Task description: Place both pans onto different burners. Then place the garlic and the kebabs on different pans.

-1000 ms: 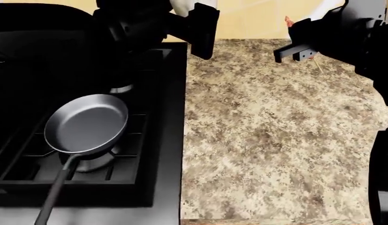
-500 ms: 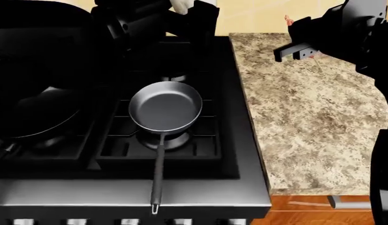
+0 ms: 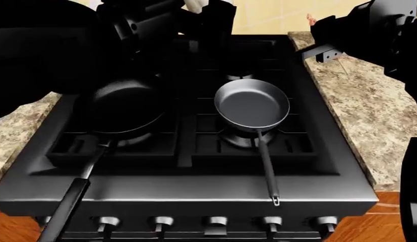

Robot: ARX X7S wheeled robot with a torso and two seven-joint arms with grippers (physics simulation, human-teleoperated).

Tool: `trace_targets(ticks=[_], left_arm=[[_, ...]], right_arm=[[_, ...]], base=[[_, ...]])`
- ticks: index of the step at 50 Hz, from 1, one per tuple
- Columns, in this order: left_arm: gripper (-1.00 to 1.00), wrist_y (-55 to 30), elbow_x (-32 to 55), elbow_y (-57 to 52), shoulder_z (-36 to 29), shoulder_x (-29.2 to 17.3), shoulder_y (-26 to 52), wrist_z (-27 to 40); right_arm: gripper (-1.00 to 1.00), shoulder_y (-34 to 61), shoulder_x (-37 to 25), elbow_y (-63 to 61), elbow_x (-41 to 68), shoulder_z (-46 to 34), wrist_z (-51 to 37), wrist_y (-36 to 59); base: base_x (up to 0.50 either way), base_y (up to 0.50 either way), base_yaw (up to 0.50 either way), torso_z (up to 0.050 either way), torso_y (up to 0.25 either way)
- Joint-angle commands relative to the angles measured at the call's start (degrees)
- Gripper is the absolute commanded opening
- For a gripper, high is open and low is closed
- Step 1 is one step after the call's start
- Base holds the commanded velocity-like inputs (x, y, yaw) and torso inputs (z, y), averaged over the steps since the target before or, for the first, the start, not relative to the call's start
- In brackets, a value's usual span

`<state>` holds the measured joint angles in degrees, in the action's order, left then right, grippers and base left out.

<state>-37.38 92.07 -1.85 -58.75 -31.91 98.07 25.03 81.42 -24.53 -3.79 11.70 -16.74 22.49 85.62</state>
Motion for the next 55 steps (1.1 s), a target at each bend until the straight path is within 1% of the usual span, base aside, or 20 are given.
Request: trace_targets(ticks=[1, 12, 22, 26, 41, 55], left_arm=[[-1.00, 0.70, 1.60, -1.03, 0.81, -0.41, -1.56, 1.03], [-1.00, 0.61, 1.65, -1.15, 0.87, -0.42, -1.56, 1.12], [-1.00, 0.30, 1.97, -1.37, 0.87, -0.57, -1.57, 1.54], [-1.00, -0.33, 2.35, -0.94, 0.63, -0.58, -1.37, 2.26], [-1.00, 0.12, 1.89, -0.77, 0.95, -0.79, -1.50, 1.71], [-1.00, 0.10, 1.05, -0.02, 0.63, -0.40, -1.50, 1.61]], right_arm=[[-1.00, -0.39, -0.50, -0.22, 0.48, 0.20, -0.19, -0.07], [-1.00, -0.35, -0.59, 0.14, 0.66, 0.21, -0.46, -0.26], [-1.00, -0.21, -0.74, 0.33, 1.20, -0.61, -0.11, 0.18], [-1.00, 0.06, -0.96, 1.14, 1.36, -1.86, 0.40, -0.05], [-1.00, 3.12, -1.80, 5.88, 2.34, -7.52, 2.73, 1.75], [-1.00, 1.72, -3.08, 4.76, 5.86, -10.29, 4.14, 3.57]], base=[[0.00, 0.50, 0.00, 0.000, 0.000], [0.01, 0.50, 0.00, 0.000, 0.000], [0.00, 0.00, 0.00, 0.000, 0.000], [0.00, 0.00, 0.00, 0.000, 0.000], [0.00, 0.00, 0.00, 0.000, 0.000], [0.00, 0.00, 0.00, 0.000, 0.000]])
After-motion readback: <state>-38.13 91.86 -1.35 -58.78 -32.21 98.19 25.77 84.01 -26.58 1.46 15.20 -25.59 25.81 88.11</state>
